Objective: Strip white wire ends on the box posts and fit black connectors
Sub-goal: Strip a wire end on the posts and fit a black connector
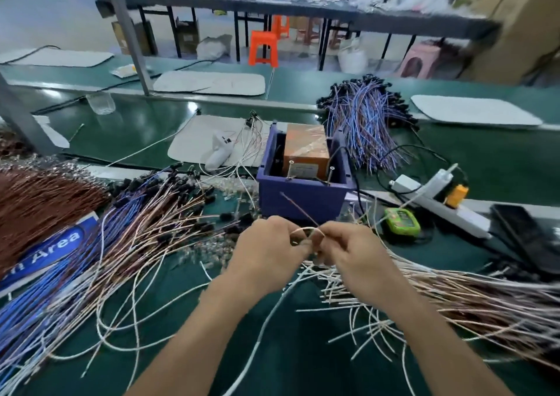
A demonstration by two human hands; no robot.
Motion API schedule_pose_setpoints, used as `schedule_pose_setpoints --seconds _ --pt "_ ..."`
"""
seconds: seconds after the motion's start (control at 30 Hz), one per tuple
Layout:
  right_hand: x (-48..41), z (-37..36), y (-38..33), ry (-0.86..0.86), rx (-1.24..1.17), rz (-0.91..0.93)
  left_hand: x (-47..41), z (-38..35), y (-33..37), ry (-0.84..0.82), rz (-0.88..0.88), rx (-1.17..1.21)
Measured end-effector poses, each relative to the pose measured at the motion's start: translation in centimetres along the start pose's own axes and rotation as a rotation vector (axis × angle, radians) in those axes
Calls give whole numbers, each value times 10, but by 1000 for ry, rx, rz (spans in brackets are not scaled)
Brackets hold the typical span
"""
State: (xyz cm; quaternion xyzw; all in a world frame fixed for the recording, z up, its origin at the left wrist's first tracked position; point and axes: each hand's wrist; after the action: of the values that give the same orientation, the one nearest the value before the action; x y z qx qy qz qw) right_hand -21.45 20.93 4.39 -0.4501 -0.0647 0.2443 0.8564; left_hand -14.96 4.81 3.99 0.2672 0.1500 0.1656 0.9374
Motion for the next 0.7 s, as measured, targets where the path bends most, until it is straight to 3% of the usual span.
schedule_pose_setpoints --seconds 0.13,0.23,0.33,0.5,0.7 --pt "9 3 4 115 33 31 -8 0 1 51 -52 -69" --pt "8 26 5 162 98 40 -15 19 -20 -157 49 186" --pt "6 45 12 223 356 57 -14 38 -40 -281 157 491" --pt "4 51 21 265 528 10 -9 54 -74 -230 271 567" --pt "6 48 34 318 537 -70 0 67 -113 -40 436 500"
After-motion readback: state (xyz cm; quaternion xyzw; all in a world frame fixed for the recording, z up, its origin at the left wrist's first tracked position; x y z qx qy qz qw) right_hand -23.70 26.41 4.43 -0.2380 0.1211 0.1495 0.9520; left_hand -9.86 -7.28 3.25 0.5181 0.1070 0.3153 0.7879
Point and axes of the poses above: each hand's wrist, its own x-axis away from the middle knuckle, its own z-axis out of the back of the hand, y = z × x, and after that the axes turned 11 degrees about y, right-handed
